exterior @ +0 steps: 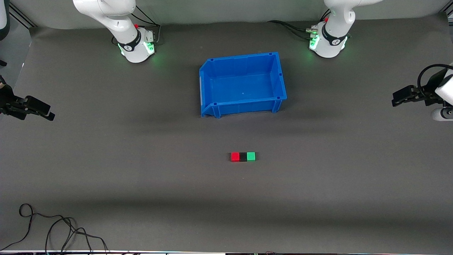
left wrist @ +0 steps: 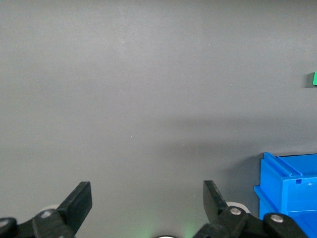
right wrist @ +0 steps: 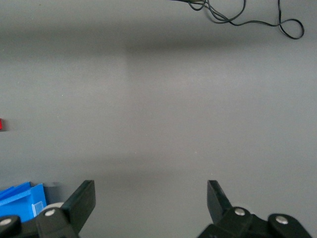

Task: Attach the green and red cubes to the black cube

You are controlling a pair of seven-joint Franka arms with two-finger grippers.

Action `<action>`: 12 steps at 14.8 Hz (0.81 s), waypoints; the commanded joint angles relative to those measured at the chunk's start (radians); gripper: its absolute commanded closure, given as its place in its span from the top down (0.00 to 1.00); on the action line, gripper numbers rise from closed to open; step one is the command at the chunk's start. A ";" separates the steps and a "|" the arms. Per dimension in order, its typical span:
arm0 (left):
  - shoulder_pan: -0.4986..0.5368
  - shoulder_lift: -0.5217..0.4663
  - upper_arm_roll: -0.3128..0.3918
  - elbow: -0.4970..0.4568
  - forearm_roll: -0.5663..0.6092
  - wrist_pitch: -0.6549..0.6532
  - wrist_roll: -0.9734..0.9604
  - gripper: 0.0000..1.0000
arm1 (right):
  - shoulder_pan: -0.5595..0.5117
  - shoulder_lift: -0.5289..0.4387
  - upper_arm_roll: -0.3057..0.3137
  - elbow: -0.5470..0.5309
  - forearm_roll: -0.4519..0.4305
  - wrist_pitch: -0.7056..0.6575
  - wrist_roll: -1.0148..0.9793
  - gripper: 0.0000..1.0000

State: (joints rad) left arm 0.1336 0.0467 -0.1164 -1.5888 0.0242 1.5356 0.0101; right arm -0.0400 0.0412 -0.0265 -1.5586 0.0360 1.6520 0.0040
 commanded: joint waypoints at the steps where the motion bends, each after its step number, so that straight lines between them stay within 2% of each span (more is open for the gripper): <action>1: 0.014 0.015 -0.002 0.024 -0.006 -0.005 0.025 1.00 | 0.000 -0.018 0.011 -0.020 -0.022 0.019 -0.024 1.00; 12: -0.002 0.012 -0.009 0.016 0.006 0.024 0.033 1.00 | 0.000 -0.014 0.011 0.002 -0.010 -0.026 -0.022 1.00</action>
State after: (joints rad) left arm 0.1375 0.0554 -0.1244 -1.5764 0.0248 1.5466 0.0441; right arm -0.0395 0.0412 -0.0193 -1.5569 0.0355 1.6415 0.0017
